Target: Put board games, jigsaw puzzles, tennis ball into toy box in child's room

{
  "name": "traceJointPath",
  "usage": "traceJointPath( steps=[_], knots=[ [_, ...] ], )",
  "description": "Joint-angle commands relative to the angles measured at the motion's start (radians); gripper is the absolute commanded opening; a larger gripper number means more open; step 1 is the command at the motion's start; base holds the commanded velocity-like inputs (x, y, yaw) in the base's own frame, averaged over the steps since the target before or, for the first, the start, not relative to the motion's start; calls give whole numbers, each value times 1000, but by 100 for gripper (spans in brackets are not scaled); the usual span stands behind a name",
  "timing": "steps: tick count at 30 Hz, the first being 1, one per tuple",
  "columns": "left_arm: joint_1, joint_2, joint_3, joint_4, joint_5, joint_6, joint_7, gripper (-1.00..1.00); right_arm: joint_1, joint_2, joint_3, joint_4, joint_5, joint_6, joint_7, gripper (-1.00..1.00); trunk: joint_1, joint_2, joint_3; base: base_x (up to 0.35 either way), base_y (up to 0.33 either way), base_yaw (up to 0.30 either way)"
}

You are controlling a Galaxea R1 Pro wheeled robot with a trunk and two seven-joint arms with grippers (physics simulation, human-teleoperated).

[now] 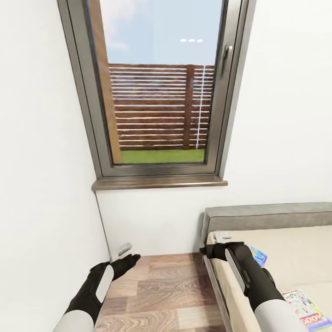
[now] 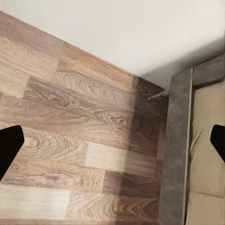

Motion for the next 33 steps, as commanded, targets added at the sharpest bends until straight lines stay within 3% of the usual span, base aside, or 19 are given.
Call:
traceJointPath(
  steps=[1, 12, 33],
  knots=[
    [-1, -1, 6, -1, 2, 7, -4, 100, -1, -1, 2, -1, 0, 5, 2, 100, 1, -1, -1, 335, 5, -12],
    [-1, -1, 6, -1, 2, 7, -4, 100, -1, -1, 2, -1, 0, 5, 2, 100, 1, -1, -1, 242, 23, -4],
    [-1, 0, 6, -1, 1, 7, -4, 100, -1, -1, 2, -1, -1, 5, 2, 100, 1, -1, -1, 36, 58, -40]
  ],
)
